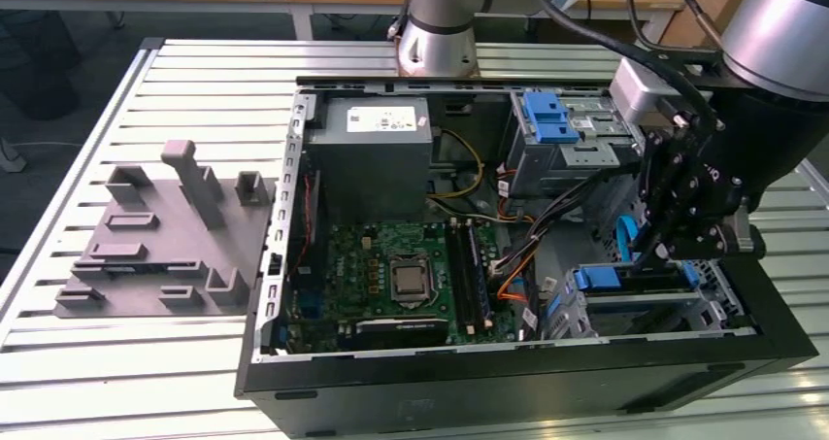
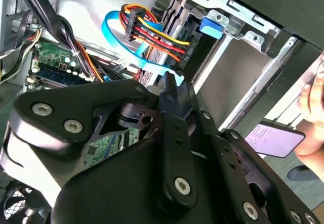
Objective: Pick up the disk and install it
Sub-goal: 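Insert the second disk wire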
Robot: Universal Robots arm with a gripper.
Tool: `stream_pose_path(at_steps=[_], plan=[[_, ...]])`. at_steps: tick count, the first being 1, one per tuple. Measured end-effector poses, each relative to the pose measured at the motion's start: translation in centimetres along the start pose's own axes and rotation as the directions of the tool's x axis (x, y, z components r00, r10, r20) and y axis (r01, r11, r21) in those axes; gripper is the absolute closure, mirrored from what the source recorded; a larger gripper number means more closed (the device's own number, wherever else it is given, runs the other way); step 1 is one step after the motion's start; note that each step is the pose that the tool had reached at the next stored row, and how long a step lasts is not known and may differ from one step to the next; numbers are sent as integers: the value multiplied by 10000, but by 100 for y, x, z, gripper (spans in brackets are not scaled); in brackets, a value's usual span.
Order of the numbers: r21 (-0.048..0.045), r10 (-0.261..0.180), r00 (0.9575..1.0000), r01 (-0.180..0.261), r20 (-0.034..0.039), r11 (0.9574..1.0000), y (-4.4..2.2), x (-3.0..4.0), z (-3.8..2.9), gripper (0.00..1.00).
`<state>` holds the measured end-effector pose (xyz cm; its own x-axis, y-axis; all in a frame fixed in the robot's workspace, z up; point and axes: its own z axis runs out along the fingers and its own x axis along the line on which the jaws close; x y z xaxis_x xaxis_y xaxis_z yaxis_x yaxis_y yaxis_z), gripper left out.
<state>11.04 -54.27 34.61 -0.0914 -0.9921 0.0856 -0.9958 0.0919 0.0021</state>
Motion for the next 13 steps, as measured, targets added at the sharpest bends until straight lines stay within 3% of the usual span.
stream_pose_path(at_steps=[2, 4, 13], plan=[[0, -1, 10000, 1, 2, 10000, 0, 0, -1, 78], [0, -1, 10000, 1, -1, 10000, 0, 0, -2, 89], [0, 0, 10000, 0, -1, 10000, 0, 0, -3, 89]])
